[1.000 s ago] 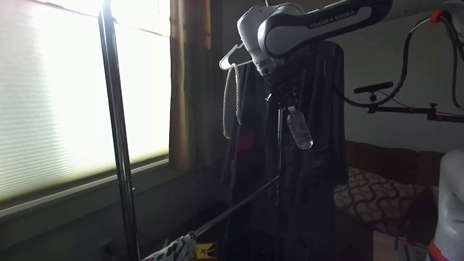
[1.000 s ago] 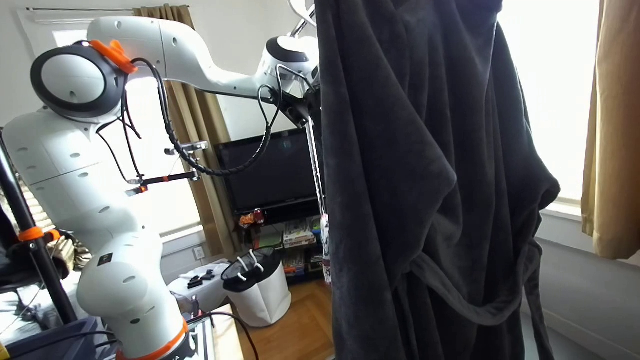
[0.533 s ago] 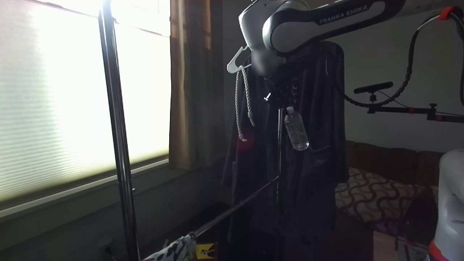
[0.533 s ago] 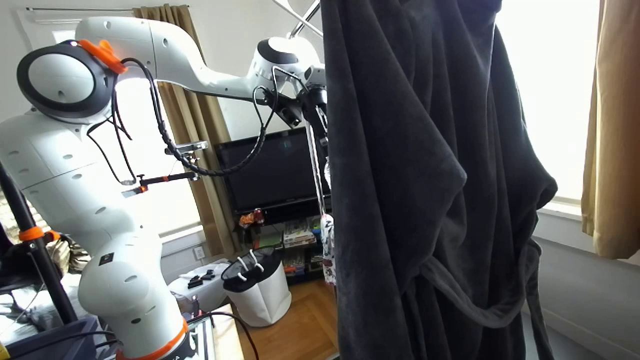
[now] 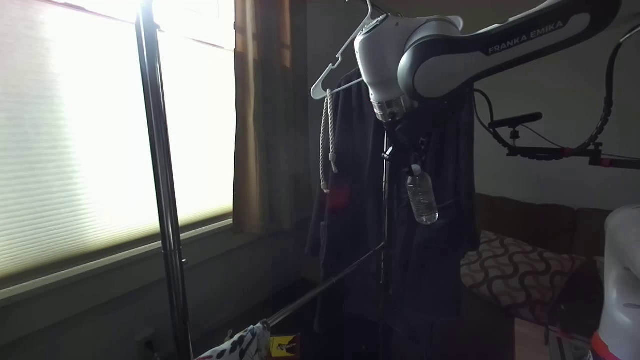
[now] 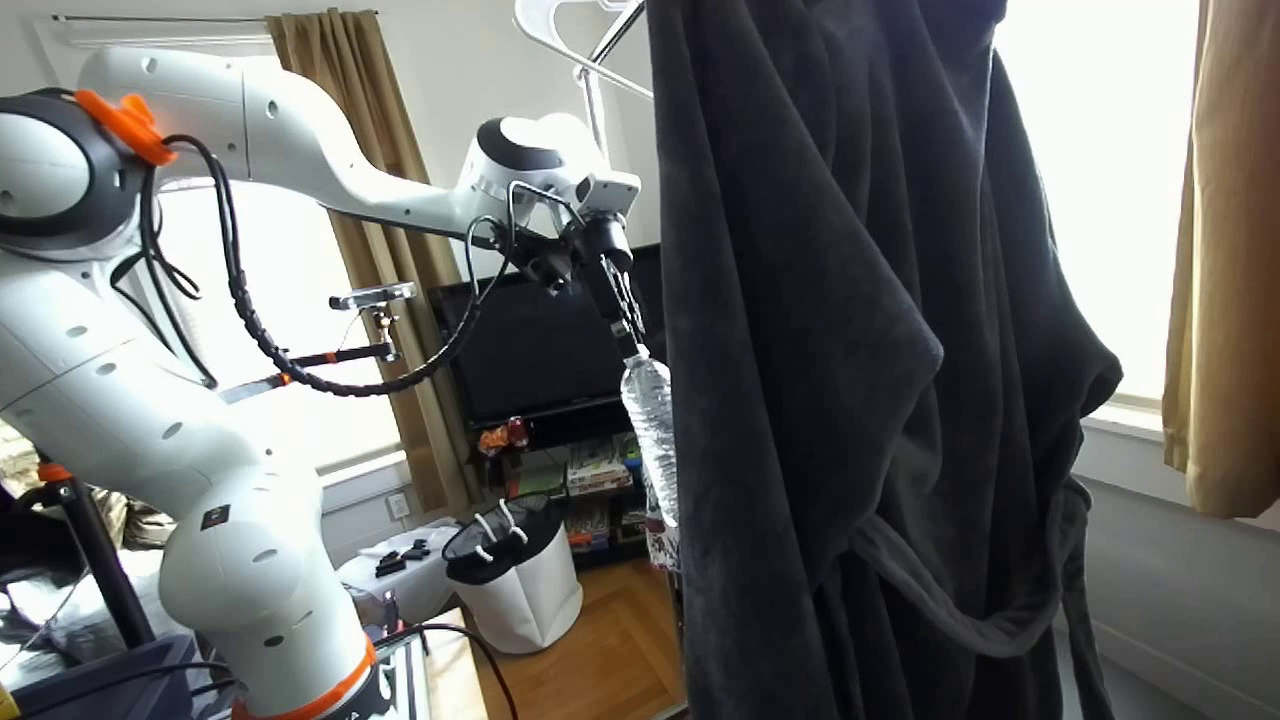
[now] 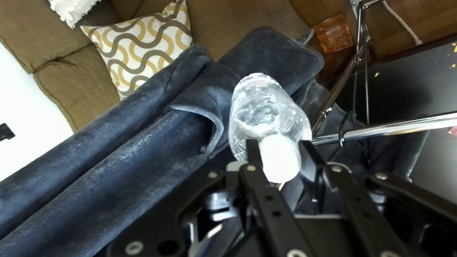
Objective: Put the water bottle inside the pocket of the robe
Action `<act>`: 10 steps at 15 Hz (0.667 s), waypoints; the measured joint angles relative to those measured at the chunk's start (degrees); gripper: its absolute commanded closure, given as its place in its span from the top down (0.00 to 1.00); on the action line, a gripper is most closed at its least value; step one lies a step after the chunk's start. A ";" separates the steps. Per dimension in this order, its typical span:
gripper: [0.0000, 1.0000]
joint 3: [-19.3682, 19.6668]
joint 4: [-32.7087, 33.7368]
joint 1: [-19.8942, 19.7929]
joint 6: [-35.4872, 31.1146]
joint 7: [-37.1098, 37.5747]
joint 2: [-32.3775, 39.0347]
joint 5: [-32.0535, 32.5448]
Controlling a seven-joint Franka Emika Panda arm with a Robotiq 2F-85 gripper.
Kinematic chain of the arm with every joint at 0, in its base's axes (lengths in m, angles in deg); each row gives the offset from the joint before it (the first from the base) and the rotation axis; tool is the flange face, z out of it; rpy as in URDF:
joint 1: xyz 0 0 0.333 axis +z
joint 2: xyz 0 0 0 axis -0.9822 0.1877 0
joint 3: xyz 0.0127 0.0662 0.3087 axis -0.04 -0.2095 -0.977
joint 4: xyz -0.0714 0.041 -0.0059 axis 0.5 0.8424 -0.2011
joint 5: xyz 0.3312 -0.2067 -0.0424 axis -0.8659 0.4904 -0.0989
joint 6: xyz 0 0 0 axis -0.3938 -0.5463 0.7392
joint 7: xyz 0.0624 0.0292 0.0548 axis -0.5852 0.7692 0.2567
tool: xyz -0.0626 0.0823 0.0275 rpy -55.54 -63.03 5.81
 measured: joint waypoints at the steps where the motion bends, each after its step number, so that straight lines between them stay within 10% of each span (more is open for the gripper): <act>1: 0.31 0.53 -1.26 -0.13 -1.82 -0.71 -0.68 0.00; 2: 0.08 0.94 -1.92 -0.18 -2.74 -1.10 -0.98 0.00; 10: 0.08 -1.33 -2.98 -2.46 -2.92 4.36 -3.67 8.95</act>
